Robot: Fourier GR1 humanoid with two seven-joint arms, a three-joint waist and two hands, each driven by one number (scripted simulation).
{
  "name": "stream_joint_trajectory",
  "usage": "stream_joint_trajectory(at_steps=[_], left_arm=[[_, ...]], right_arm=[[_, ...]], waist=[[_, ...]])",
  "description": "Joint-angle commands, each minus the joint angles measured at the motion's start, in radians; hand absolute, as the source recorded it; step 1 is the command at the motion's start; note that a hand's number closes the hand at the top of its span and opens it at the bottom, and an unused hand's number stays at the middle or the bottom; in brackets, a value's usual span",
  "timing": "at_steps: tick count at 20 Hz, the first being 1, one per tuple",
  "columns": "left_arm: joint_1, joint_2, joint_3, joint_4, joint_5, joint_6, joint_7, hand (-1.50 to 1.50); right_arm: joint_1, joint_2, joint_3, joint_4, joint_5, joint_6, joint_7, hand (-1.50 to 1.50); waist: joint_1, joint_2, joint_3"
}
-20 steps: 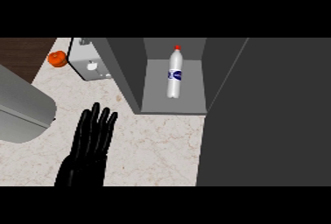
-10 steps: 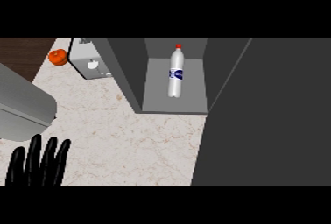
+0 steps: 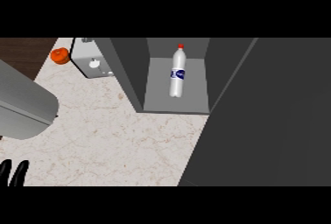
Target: Pick up the bottled water, place it into the cabinet and close the cabinet
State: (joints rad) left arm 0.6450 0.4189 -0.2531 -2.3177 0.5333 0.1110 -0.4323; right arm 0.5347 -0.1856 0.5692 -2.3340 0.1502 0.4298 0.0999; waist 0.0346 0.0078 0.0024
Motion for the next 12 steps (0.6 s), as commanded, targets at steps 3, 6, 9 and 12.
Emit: stream_joint_trajectory(at_steps=[3, 6, 9, 12], left_arm=[[0.116, 0.036, 0.107, -0.031, 0.114, -0.115, -0.044, -1.50], [0.142, 0.052, 0.171, 0.005, 0.171, -0.192, -0.076, -1.50], [0.196, 0.059, 0.192, -0.012, 0.172, -0.229, -0.089, -1.50], [0.211, 0.071, 0.228, -0.004, 0.217, -0.274, -0.091, -1.50]], right_arm=[[-0.060, 0.154, 0.219, 0.007, -0.021, -0.034, 0.120, 1.50], [-0.094, 0.179, 0.165, 0.052, -0.090, -0.066, 0.117, 1.50], [-0.145, 0.179, 0.196, 0.070, -0.075, -0.124, 0.139, 1.50], [-0.229, 0.179, 0.163, 0.103, -0.141, -0.156, 0.169, 1.50]], waist=[[0.014, -0.012, -0.006], [0.023, -0.009, -0.005], [0.021, -0.011, -0.005], [0.041, -0.004, -0.005]])
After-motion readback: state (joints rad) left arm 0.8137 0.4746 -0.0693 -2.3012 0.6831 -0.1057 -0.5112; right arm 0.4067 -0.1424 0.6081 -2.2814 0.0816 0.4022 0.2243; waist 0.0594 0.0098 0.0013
